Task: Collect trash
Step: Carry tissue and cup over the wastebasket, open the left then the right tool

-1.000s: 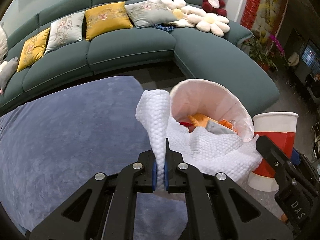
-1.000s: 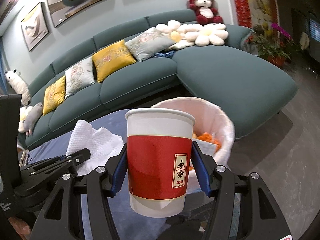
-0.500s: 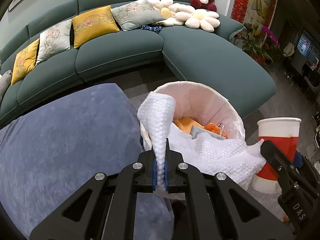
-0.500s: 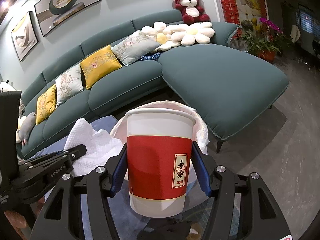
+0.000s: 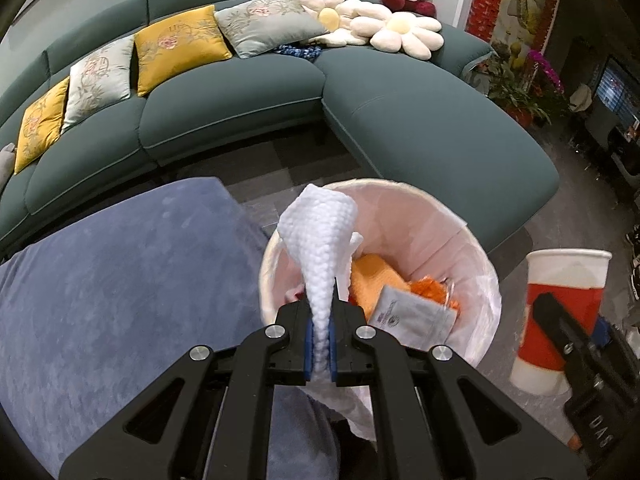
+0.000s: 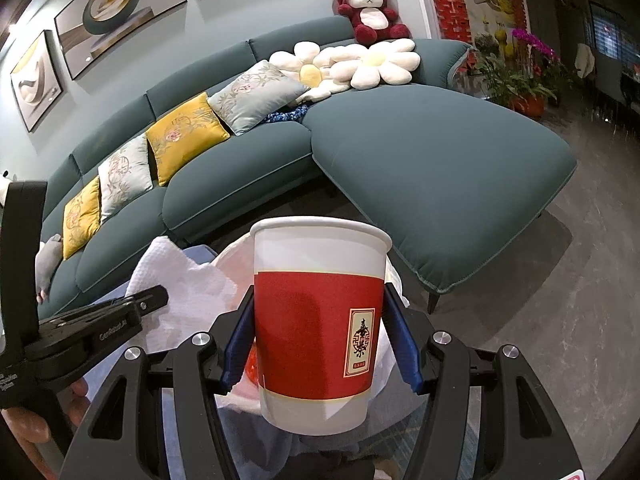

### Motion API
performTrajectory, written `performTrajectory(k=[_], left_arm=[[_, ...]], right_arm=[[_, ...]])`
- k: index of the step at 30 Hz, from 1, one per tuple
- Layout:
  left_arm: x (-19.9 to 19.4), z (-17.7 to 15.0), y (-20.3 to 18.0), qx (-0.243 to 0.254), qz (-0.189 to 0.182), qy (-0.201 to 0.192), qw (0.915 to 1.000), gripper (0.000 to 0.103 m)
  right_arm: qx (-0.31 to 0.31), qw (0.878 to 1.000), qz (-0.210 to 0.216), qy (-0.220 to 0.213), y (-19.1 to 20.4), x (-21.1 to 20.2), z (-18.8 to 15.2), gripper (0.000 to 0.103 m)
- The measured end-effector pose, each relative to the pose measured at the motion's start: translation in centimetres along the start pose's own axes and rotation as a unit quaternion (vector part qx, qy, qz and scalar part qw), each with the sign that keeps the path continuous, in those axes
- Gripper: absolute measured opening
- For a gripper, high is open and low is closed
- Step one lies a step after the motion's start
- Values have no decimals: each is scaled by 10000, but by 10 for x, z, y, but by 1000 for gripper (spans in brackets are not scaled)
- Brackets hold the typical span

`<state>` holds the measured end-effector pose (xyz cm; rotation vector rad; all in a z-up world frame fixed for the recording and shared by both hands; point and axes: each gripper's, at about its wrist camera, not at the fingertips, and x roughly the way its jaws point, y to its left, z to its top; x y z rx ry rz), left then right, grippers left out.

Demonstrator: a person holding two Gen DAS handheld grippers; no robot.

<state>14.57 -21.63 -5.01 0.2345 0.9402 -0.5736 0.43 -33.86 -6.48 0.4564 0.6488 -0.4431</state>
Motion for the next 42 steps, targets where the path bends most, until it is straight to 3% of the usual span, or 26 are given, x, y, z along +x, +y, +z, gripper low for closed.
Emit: performTrajectory(k=[12,13,15,17,42], left_arm=[[15,15,-4,-157,-170,60,9997,7],[15,15,-3,-171,-168,53,9997,11],[14,16,0,-262,-132,30,9996,50],[7,15,6,-399,11,-233,9989,61],[6,-4,54,-743,308,-103,9967,63]], right_arm=[[-35,9999,-34,120,1,18,3,58],[-43,9999,-35,130,0,18,4,58],[-46,9999,-42,125,0,17,4,58],[-44,9999,-35,128,1,17,4,58],[-487,9983,245,215,52,32,9,60]])
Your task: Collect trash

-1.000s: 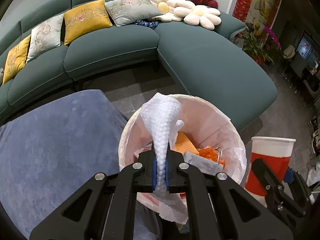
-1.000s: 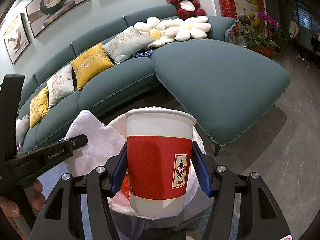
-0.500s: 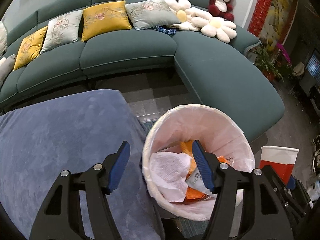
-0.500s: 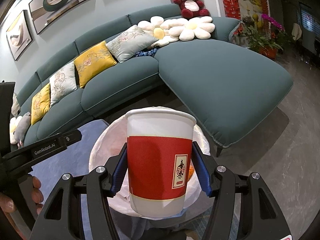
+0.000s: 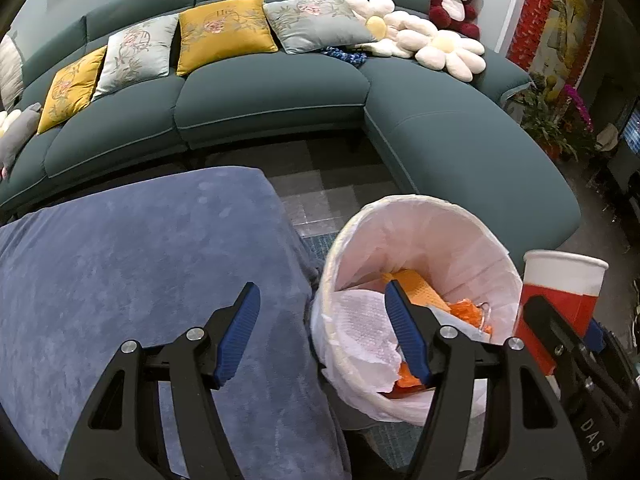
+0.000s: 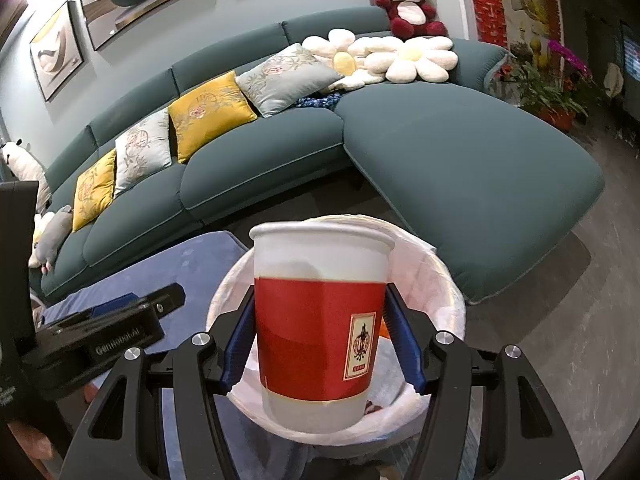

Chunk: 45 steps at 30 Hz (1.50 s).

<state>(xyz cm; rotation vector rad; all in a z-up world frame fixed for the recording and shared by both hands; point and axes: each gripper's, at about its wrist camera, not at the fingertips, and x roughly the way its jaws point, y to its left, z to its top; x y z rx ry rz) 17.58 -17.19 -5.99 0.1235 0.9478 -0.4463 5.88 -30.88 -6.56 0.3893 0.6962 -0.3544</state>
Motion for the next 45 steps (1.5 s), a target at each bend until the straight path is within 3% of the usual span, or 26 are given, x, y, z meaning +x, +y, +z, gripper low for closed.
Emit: performTrajectory(k=[18,26,45], left_arm=[[-9,-7,32,-224,188,-6,9996,69],[-20,-15,36,-203,208,-17,9996,75],[-51,-40,31,-100,318,-101,9994,89]], right_arm=[[-277,9996,56,-72,38,0,9,67],[-278,9996,-1,-66,37,-12,7,68],[-599,9978,-273,-4,32,-54,-20,85]])
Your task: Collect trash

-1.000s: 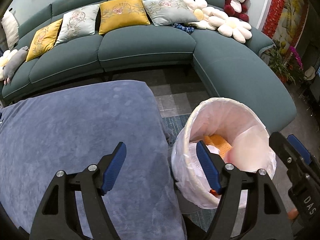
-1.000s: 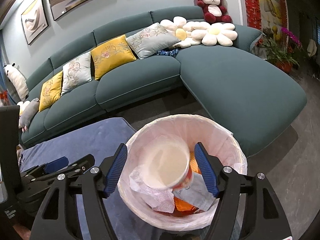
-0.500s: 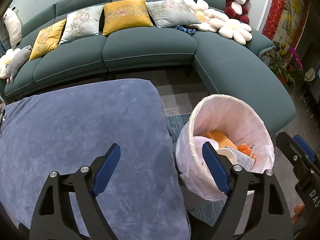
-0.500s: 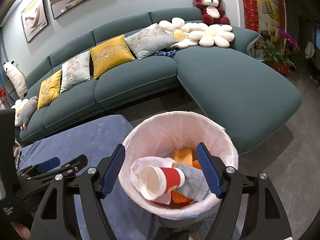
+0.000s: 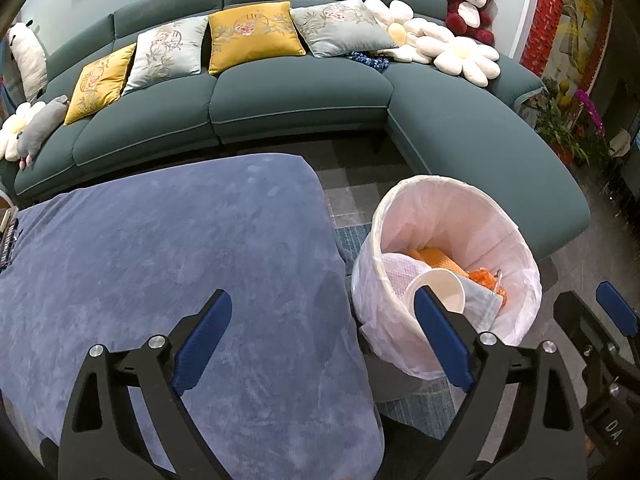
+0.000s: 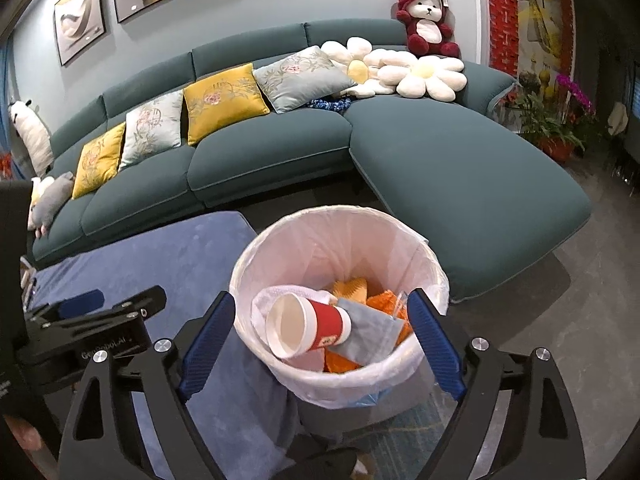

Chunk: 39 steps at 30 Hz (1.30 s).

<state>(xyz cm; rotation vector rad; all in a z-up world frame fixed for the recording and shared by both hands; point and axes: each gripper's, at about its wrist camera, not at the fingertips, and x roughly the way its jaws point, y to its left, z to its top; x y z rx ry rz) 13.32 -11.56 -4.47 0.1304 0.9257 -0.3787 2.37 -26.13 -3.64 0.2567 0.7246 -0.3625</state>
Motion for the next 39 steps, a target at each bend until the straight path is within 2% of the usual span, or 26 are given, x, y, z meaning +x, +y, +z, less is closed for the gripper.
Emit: performTrajectory(k=[3,6,24,39], left_arm=[[-4,-5,-3,27,46,-20,10000,90],[-6,-9,-6,32,75,-11,10000,90],[-7,-24,-32,281,206,-16,9994,91],[-2,-37,-33,153,386,129,9991,91]], right_arm=[[5,10000,3,62,-3,-6,-4,86],[-28,9999,-42,127,-7,-8,-8,97],[-215,9990,-167,347,-19,-8,-28,97],[-218,9985,-162,482,-22,-1,-38,97]])
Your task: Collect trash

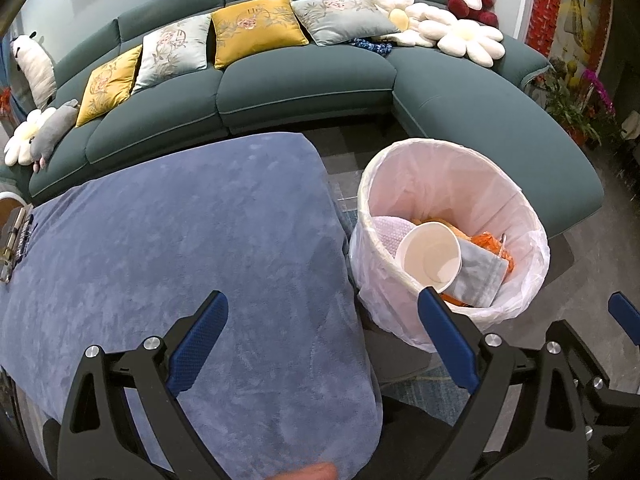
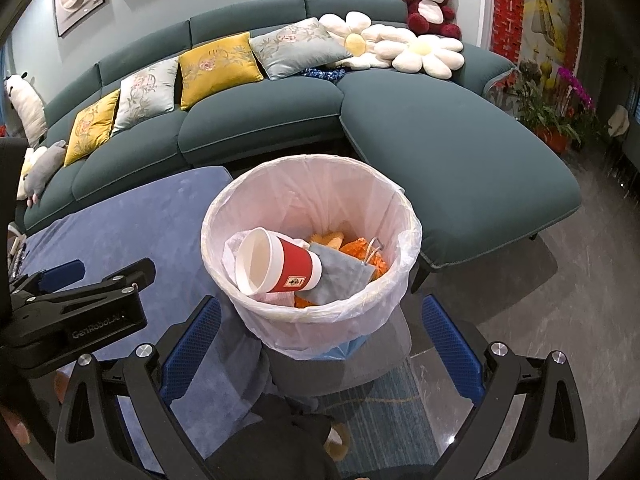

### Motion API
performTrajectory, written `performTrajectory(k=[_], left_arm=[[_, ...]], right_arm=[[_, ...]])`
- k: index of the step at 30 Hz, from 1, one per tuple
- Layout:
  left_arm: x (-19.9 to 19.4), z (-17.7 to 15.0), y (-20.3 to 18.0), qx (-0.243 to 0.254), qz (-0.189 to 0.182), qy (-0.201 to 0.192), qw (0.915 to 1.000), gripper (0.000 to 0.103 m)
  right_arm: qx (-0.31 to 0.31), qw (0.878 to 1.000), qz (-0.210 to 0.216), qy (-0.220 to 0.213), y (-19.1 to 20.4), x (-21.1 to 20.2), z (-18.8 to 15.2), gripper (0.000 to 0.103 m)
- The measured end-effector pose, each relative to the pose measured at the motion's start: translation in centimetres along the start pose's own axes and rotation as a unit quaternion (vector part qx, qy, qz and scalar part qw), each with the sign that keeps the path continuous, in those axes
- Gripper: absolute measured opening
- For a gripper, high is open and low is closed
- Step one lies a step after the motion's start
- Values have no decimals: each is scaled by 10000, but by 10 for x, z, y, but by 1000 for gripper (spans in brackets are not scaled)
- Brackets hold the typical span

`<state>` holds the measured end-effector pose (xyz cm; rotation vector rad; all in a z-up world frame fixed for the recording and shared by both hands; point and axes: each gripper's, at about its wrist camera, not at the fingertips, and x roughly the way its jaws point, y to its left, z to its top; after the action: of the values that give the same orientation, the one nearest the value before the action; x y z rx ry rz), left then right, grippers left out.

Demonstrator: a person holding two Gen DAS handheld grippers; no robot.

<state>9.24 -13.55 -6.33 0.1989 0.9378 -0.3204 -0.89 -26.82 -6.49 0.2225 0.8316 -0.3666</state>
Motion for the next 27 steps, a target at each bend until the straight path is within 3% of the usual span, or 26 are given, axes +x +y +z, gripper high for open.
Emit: performTrajectory(k=[27], left_arm=[[9,-3,-8,107,135,76,9998,91]], right_arm=[[55,9999,-16,102,1,13,-3,97]])
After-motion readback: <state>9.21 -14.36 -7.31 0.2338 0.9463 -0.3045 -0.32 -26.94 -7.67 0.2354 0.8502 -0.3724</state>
